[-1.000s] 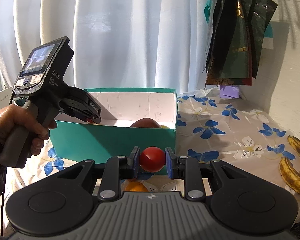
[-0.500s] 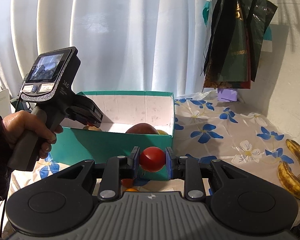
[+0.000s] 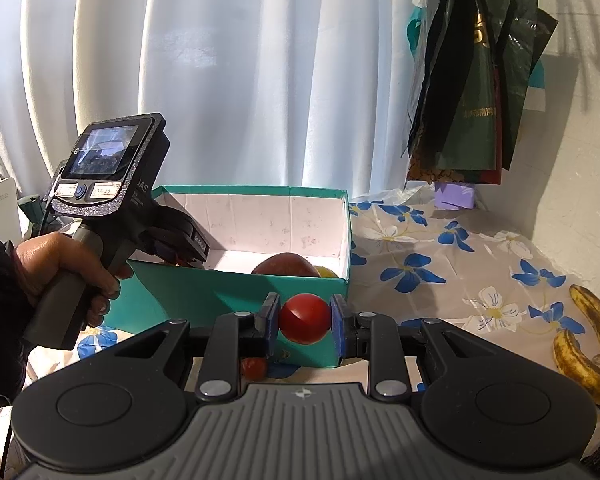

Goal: Organize fruits
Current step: 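Lower the cherry tomato into the box and open the left tool, then lower the cherry tomato into the box and open the right tool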

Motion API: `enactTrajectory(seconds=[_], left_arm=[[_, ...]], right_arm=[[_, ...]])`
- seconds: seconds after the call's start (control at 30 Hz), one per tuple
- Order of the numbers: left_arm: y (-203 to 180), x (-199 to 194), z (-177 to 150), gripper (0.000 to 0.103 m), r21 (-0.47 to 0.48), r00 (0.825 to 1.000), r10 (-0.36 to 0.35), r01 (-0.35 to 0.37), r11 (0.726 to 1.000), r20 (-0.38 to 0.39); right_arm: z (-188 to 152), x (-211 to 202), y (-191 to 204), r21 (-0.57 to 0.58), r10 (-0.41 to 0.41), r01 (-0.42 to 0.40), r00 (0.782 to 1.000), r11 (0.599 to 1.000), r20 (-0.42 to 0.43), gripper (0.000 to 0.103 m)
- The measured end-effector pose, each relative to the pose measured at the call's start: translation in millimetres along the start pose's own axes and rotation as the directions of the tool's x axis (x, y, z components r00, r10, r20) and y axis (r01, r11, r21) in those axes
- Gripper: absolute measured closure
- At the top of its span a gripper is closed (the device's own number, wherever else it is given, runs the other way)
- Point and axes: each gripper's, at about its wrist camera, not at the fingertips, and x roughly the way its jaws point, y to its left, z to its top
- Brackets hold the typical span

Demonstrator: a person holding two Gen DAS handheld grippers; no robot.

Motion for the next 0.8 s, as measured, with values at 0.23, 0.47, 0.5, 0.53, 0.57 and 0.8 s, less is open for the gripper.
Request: enactTrajectory(seconds=[0.23, 0.47, 0.5, 0.53, 0.57, 0.8], left_arm=[[3, -17, -1, 0.019, -0.014, 0.999, -0.023, 0.024, 1.000, 0.044], [5, -51, -3, 0.008, -0.004, 0.990, -0.027, 0.028, 1.000, 0.138], [7, -57, -3, 0.008, -0.013, 0.989, -0.023, 0.025, 1.000, 0.145], [9, -63, -5, 0.007, -0.024, 0.988, -0.021, 0.025, 0.999, 0.155], [12, -69, -6, 0.007, -0.038, 0.987, -0.017, 0.023, 0.999, 0.162], [37, -102, -23, 0.006, -0.144, 0.985, 0.014, 0.011, 0.990, 0.172]], right_arm=[[3, -2, 1, -0.012, -0.003, 0.003, 1.000, 1.000, 0.007, 0.077], [5, -2, 3, -0.023, 0.002, -0.002, 1.000, 1.000, 0.018, 0.077], [6, -2, 4, -0.026, 0.004, -0.003, 1.000, 1.000, 0.020, 0.077], [7, -2, 5, -0.027, 0.005, -0.004, 1.000, 1.000, 0.024, 0.077], [9, -2, 6, -0.030, 0.008, -0.007, 1.000, 1.000, 0.028, 0.077], [19, 5, 11, -0.058, 0.031, -0.028, 0.998, 0.998, 0.051, 0.077]])
